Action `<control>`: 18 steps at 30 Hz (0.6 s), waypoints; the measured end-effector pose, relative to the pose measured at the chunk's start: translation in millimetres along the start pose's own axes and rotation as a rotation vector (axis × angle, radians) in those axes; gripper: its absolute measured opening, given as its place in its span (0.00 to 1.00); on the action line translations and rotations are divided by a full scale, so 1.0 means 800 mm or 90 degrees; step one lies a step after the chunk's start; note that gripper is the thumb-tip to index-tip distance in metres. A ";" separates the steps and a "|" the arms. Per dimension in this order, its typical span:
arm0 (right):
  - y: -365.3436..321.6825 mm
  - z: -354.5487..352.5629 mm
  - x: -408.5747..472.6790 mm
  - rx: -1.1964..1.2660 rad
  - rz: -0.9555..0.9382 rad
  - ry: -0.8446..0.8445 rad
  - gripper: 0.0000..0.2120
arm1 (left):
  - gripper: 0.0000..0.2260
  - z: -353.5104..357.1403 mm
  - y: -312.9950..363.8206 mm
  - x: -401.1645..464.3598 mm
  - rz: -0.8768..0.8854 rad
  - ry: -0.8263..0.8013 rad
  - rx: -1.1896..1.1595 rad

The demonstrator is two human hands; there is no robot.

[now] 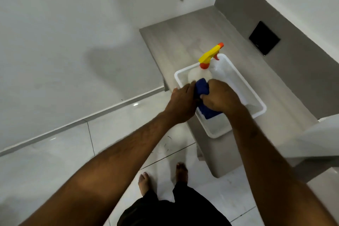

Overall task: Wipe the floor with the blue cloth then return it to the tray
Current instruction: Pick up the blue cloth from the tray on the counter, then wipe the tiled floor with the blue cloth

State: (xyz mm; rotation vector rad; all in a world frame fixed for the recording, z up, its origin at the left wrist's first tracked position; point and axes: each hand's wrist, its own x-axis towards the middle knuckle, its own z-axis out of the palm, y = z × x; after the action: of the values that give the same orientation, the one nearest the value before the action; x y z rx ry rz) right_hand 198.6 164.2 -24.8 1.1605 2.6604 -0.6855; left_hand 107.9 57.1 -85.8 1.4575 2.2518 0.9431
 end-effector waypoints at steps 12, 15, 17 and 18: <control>-0.187 0.125 0.018 0.069 -0.142 -0.186 0.17 | 0.31 -0.107 -0.211 -0.160 -0.341 -0.007 -0.192; -0.180 0.218 0.047 0.070 -0.100 -0.235 0.18 | 0.33 -0.072 -0.272 -0.189 -0.367 -0.062 -0.091; -0.160 0.295 0.073 0.076 -0.068 -0.250 0.19 | 0.32 -0.028 -0.324 -0.206 -0.351 -0.085 -0.009; -0.147 0.331 0.082 0.078 -0.052 -0.252 0.18 | 0.33 -0.005 -0.348 -0.215 -0.348 -0.106 0.042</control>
State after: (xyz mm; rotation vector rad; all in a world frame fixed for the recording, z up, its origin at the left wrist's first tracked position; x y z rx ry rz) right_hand 58.1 12.8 -238.9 0.8386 2.3669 -0.9896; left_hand -12.6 -173.4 -284.9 0.8239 2.3776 0.5567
